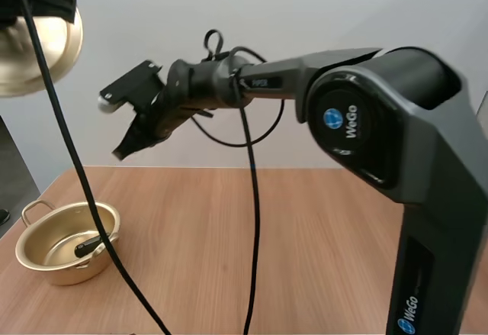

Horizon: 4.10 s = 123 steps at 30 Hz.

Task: Open the pot, put the car inside, and close it

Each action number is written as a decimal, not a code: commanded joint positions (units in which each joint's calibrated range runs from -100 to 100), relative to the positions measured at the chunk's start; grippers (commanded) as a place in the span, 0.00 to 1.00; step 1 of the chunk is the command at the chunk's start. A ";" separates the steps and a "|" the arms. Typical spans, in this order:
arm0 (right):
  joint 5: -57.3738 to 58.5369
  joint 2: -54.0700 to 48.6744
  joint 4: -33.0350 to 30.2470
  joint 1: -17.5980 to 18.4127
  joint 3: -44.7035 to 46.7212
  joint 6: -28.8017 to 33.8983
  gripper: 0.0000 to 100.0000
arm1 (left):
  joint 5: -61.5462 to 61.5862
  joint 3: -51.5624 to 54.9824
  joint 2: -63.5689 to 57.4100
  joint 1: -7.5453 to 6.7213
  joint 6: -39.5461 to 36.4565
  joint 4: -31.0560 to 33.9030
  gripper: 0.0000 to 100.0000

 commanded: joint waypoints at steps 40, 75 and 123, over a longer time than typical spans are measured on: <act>20.83 -33.25 -2.47 -32.56 -0.01 2.98 0.00 | -1.99 24.25 43.08 6.40 17.85 -15.43 0.00; 21.80 -33.25 -2.08 -32.56 -0.01 2.98 0.00 | 2.88 24.69 40.12 6.40 13.39 -4.38 0.00; 23.01 -33.25 -4.20 -32.56 -0.01 2.07 0.00 | -8.74 26.54 40.57 5.70 13.46 -12.54 1.00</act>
